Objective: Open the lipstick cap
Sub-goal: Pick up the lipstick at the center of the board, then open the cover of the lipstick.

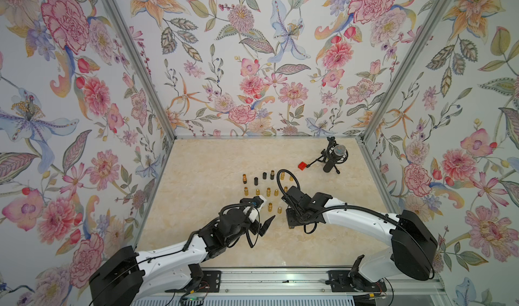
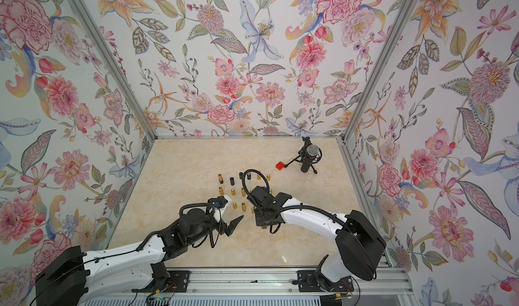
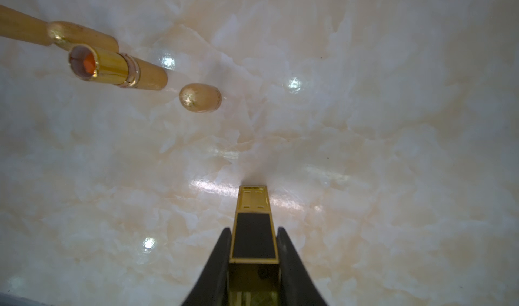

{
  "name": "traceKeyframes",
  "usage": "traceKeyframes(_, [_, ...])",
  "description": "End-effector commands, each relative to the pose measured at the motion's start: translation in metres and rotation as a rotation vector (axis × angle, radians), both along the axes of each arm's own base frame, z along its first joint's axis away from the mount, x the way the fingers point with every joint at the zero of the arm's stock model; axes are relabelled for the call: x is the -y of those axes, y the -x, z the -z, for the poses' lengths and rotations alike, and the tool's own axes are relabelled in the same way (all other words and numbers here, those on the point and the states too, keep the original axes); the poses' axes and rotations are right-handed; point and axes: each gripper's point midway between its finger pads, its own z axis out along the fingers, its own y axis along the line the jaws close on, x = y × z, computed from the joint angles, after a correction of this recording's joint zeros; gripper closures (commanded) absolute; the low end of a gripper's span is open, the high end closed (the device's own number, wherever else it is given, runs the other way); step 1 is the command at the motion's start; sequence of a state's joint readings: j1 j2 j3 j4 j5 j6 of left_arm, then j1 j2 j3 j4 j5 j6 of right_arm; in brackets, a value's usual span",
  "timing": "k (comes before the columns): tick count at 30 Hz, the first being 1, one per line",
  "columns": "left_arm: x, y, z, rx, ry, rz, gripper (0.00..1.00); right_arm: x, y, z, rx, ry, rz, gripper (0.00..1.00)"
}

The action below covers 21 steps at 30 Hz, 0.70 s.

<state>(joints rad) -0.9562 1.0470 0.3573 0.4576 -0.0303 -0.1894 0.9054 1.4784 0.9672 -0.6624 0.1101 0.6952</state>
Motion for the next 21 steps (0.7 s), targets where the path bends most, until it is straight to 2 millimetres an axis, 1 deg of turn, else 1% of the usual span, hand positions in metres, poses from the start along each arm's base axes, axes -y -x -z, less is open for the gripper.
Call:
traceKeyframes(1, [0.008, 0.003, -0.020, 0.050, 0.028, 0.035, 0.01, -0.012, 0.003, -0.030, 0.005, -0.080, -0.049, 0.76])
traceKeyframes(4, [0.014, 0.005, -0.023, 0.071, 0.025, 0.072, 0.01, -0.016, 0.007, -0.047, -0.004, -0.128, -0.080, 0.75])
traceKeyframes(6, [0.021, 0.009, -0.024, 0.084, 0.020, 0.124, 0.01, -0.018, 0.009, -0.061, -0.010, -0.174, -0.101, 0.75])
traceKeyframes(10, [0.040, 0.025, -0.026, 0.090, 0.023, 0.263, 0.01, -0.021, 0.012, -0.087, -0.017, -0.268, -0.136, 0.75])
traceKeyframes(12, [0.048, 0.031, -0.029, 0.099, 0.036, 0.312, 0.04, -0.023, 0.014, -0.097, -0.036, -0.325, -0.162, 0.75])
traceKeyframes(17, [0.060, 0.033, -0.027, 0.113, 0.024, 0.372, 0.12, -0.024, 0.017, -0.115, -0.055, -0.410, -0.184, 0.75])
traceKeyframes(20, [0.070, 0.035, -0.021, 0.098, 0.007, 0.414, 0.13, -0.026, 0.019, -0.125, -0.060, -0.451, -0.195, 0.75])
traceKeyframes(21, [0.073, 0.035, -0.018, 0.091, 0.001, 0.427, 0.16, -0.026, 0.020, -0.127, -0.064, -0.463, -0.201, 0.75])
